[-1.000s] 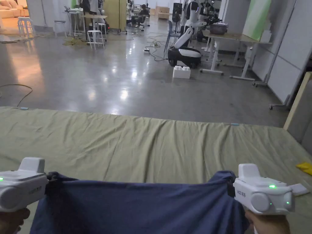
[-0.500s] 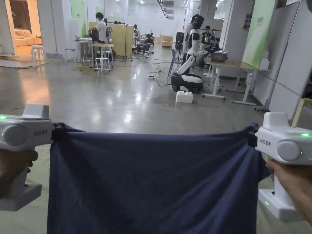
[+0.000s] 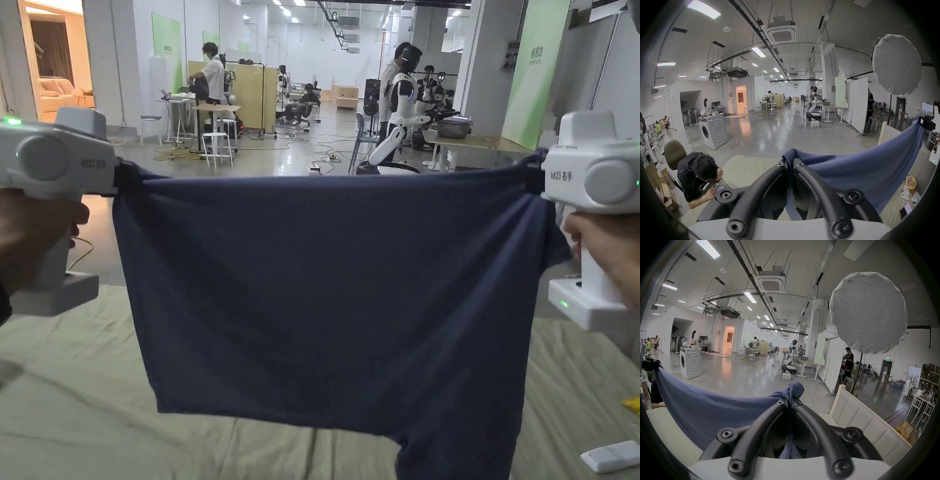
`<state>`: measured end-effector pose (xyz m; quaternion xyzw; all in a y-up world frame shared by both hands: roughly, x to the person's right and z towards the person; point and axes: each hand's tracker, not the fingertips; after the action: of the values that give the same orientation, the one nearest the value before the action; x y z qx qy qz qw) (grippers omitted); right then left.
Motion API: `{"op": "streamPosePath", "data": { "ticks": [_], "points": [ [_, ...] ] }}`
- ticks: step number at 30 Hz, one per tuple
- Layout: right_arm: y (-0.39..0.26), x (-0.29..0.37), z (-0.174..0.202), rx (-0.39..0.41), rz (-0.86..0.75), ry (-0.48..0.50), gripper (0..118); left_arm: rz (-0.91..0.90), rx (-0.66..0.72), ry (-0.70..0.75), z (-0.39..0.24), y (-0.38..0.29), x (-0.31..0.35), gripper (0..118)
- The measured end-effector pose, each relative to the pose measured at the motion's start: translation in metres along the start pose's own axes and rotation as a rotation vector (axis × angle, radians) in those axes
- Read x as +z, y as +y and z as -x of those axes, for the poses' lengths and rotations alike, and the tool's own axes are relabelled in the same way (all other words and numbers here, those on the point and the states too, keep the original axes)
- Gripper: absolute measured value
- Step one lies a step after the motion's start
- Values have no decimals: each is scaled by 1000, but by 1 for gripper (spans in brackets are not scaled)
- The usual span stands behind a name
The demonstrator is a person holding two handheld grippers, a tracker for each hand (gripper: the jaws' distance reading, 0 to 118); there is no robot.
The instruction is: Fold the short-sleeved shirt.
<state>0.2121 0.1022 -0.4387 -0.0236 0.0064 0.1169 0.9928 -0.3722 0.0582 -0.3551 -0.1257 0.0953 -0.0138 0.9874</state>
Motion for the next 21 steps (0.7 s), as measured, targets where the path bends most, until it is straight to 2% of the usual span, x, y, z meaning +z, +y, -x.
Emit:
{"op": "streamPosePath", "data": {
  "ticks": [5, 10, 16, 21],
  "points": [
    [19, -8, -3, 31, -44, -17, 3, -26, -8, 19, -1, 18, -3, 5],
    [6, -14, -2, 37, -35, -23, 3, -25, -14, 31, -5, 10, -7, 5],
    [-49, -14, 6, 40, 25, -6, 3, 22, -30, 26, -9, -33, -15, 5],
    [-116, -1, 15, 32, 112, 20, 3, 72, -51, 6, -13, -96, -11, 5]
  ]
}}
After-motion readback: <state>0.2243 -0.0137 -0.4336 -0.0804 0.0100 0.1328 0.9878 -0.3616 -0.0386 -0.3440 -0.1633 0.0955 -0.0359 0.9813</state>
